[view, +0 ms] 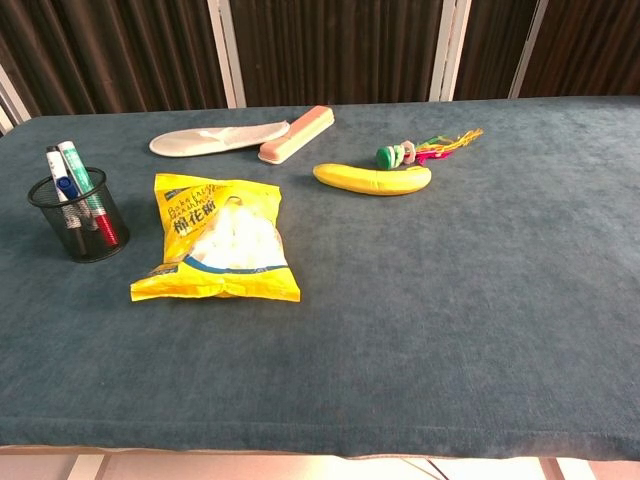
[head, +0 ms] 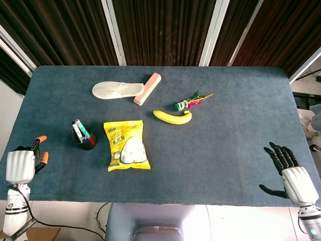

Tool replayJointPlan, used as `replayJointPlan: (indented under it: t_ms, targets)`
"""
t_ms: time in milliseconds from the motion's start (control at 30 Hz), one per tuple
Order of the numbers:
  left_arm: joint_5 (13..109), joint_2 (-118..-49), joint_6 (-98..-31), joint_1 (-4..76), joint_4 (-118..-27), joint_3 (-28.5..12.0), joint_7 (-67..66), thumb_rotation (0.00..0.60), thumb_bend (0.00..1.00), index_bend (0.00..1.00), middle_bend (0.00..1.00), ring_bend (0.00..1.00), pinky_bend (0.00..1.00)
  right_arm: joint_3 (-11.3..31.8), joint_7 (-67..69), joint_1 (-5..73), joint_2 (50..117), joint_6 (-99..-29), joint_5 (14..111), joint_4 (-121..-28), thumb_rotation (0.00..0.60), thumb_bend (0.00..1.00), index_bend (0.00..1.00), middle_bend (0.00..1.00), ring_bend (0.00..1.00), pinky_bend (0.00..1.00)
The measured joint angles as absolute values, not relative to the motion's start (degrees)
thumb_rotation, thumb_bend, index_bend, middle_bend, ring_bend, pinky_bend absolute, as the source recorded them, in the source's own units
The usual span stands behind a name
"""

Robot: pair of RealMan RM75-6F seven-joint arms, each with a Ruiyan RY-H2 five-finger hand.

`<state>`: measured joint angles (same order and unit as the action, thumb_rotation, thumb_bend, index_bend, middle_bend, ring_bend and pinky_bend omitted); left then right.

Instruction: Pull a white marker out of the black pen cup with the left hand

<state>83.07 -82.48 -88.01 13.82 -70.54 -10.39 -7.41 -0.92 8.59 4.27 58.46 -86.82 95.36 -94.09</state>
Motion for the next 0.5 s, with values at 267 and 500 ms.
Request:
replayJointPlan:
  t_ms: [267, 500]
  targets:
    - [80.49, -83.94, -81.02, 18.07, -76.66, -11.21, -15.43, 0.600, 0.36, 0.34, 1.00, 1.00, 1.00, -1.01, 9.32, 4.18, 58.26, -87.28, 95.84, -93.93, 0.600, 0.19, 0.08, 0.00, 0.00, 0.07]
    - [78.94, -87.29, -78.24, 20.69, -77.49, -11.52, -17.11, 0.600, 0.36, 0.40, 1.00, 1.00, 1.00, -1.06, 9.82, 4.12, 58.04, -87.69, 96.15, -93.95, 0.600, 0.20, 0.08, 0.00, 0.00, 0.07]
